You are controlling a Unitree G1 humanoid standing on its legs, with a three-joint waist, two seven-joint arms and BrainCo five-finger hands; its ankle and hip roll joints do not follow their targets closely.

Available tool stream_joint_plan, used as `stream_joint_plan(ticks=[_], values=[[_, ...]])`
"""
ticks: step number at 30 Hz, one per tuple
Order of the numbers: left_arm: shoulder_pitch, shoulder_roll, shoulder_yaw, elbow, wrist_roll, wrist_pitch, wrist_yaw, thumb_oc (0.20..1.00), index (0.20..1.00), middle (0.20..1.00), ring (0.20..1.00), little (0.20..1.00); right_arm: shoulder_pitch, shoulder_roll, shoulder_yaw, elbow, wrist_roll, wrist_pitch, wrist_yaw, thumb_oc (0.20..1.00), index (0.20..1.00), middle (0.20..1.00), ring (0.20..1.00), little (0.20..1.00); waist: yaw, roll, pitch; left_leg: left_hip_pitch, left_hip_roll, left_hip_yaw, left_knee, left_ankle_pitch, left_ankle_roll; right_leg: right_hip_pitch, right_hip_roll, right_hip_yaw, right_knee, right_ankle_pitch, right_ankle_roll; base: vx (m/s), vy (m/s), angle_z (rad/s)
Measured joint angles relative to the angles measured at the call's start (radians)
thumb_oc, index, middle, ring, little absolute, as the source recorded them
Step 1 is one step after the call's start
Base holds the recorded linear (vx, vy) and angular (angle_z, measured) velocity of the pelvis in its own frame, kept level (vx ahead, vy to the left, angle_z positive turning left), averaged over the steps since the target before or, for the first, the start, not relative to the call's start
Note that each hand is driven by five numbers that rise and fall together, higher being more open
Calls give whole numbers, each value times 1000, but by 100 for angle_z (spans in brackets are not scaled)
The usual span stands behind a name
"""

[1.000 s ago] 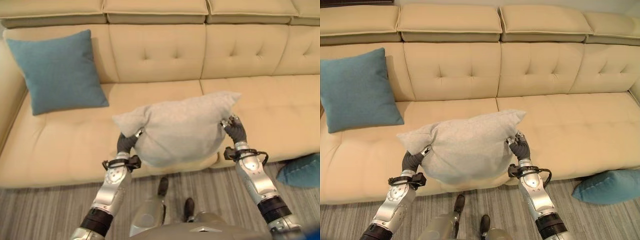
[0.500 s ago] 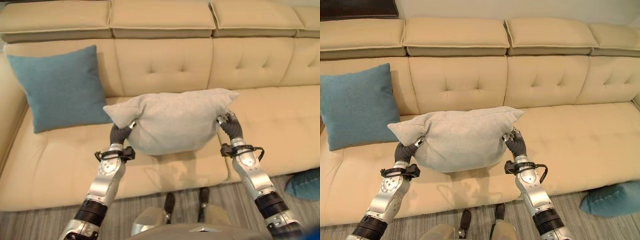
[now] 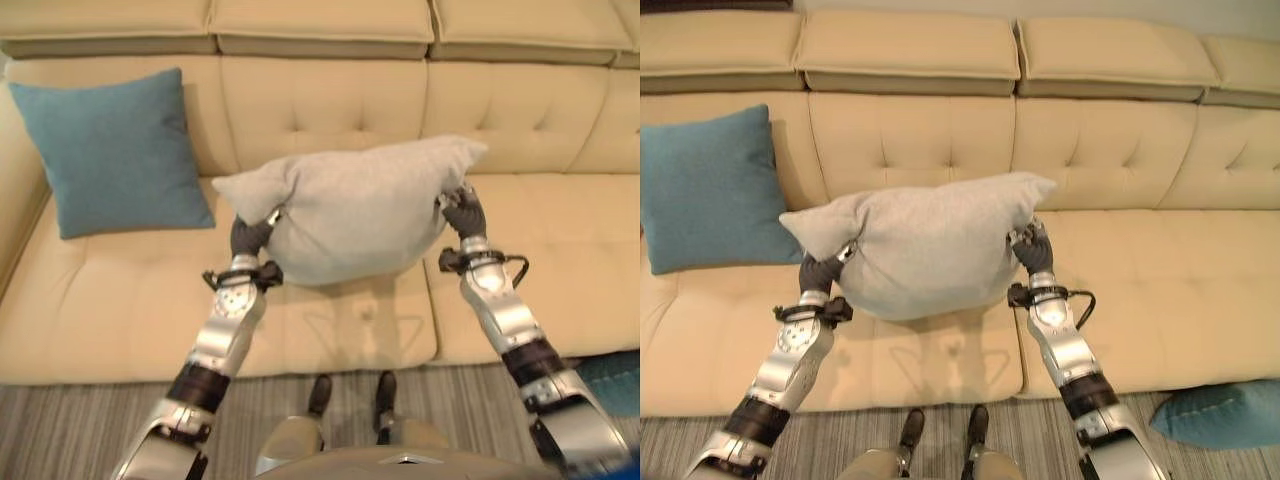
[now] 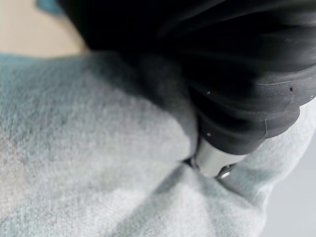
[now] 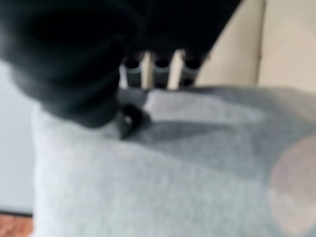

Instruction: Pick up all the scattered cushions and arrange them neatly on the sofa.

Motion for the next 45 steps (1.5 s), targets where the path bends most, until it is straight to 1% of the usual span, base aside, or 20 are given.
stream_joint_plan(ticks=[1,2,4,7,11,12,14,18,19,20,21,23,26,27,29,30,31,33,40,45], values=[[-63,20,-14,52,-6,-2,17,200,200,200,200,200,-68,-4,26,59,5,0,-13,200,200,200,200,200,-3,1,1,-31,3,3,3,7,-5,-31,4,2,0,11,-2,-99,-4,-14],[-191,72,-55,150,-33,-2,35,200,200,200,200,200,-198,-21,73,161,23,14,-23,200,200,200,200,200,-5,5,12,-87,11,12,10,19,-10,-87,12,5,0,26,10,-57,7,-15],[-331,106,-89,226,-61,-5,51,200,200,200,200,200,-314,-49,107,225,43,21,-30,200,200,200,200,200,-3,17,22,-156,21,16,8,31,-21,-161,21,11,-1,33,7,-30,41,-14],[-376,131,-99,231,-76,-20,69,200,200,200,200,200,-353,-57,126,222,62,22,-55,200,200,200,200,200,-5,29,32,-188,33,19,7,34,-24,-195,35,18,0,46,-8,-12,56,-8],[-463,142,-110,270,-108,-36,70,200,200,200,200,200,-440,-114,170,226,65,23,-62,200,200,200,200,200,-5,37,37,-247,40,25,6,33,-24,-259,42,23,1,55,-18,19,60,-10],[-545,136,-133,323,-117,-49,71,200,200,200,200,200,-559,-128,204,318,65,26,-71,200,200,200,200,200,-3,38,40,-285,40,38,3,34,-24,-304,43,30,1,63,-19,48,50,-13],[-564,119,-130,339,-118,-67,72,200,200,200,200,200,-599,-126,232,353,64,28,-84,200,200,200,200,200,6,36,43,-291,42,38,2,34,-24,-312,45,31,1,63,-19,16,13,-7],[-565,97,-129,343,-142,-89,72,200,200,200,200,200,-617,-146,240,354,61,29,-96,200,200,200,200,200,27,36,43,-298,47,37,-2,34,-24,-317,49,29,1,63,-19,-3,5,4],[-568,95,-129,350,-144,-95,72,391,391,391,391,391,-627,-148,254,358,61,29,-97,200,200,200,200,200,27,36,43,-299,47,34,-2,34,-25,-317,49,29,1,63,-19,-12,-26,7],[-575,94,-129,371,-153,-109,73,1000,1000,1000,1000,1000,-655,-145,272,382,61,30,-97,282,282,282,282,282,27,36,43,-300,47,33,-2,34,-25,-317,48,29,1,63,-19,-23,-20,5],[-586,89,-132,396,-154,-116,73,1000,1000,1000,1000,1000,-674,-146,288,412,59,29,-98,715,715,715,715,715,30,36,43,-302,47,32,-1,34,-25,-317,48,27,1,63,-19,-7,-22,5],[-641,86,-144,466,-155,-117,72,1000,1000,1000,1000,1000,-733,-151,355,496,58,31,-97,1000,1000,1000,1000,1000,31,36,43,-311,47,19,2,33,-25,-320,48,10,1,63,-19,-8,2,14],[-692,92,-170,502,-156,-116,68,1000,1000,1000,1000,1000,-764,-148,371,552,32,33,-97,1000,1000,1000,1000,1000,36,35,42,-325,47,8,9,33,-25,-326,48,4,1,63,-19,-11,6,10],[-729,116,-210,542,-152,-113,58,1000,1000,1000,1000,1000,-797,-156,448,583,-10,35,-99,1000,1000,1000,1000,1000,44,35,42,-332,47,8,11,34,-25,-331,48,3,1,63,-19,0,0,0],[-782,179,-250,594,-151,-102,43,1000,1000,1000,1000,1000,-846,-170,508,617,-53,49,-96,1000,1000,1000,1000,1000,38,35,42,-344,46,7,11,38,-32,-343,48,3,1,63,-19,0,10,3],[-818,228,-237,609,-150,-104,44,1000,1000,1000,1000,1000,-851,-196,489,614,-98,53,-105,1000,1000,1000,1000,1000,43,34,42,-348,47,1,12,41,-37,-346,49,2,1,63,-19,-8,28,7],[-834,243,-234,617,-150,-105,47,1000,1000,1000,1000,1000,-851,-202,482,613,-112,56,-107,1000,1000,1000,1000,1000,45,34,41,-348,48,-1,12,42,-38,-346,49,2,1,63,-19,-16,45,5],[-856,265,-230,620,-148,-107,49,1000,1000,1000,1000,1000,-851,-201,467,614,-139,64,-118,1000,1000,1000,1000,1000,49,34,41,-349,47,-4,13,42,-38,-346,49,2,1,63,-19,0,44,1],[-898,331,-219,660,-142,-104,48,1000,1000,1000,1000,1000,-851,-215,382,617,-137,77,-154,1000,1000,1000,1000,1000,48,35,41,-347,43,-8,17,43,-39,-342,45,3,2,63,-19,-4,49,1],[-861,367,-191,605,-144,-103,46,1000,1000,1000,1000,1000,-850,-313,381,604,-132,77,-156,1000,1000,1000,1000,1000,51,35,41,-326,40,-11,16,43,-39,-317,42,2,2,63,-19,5,33,4]])
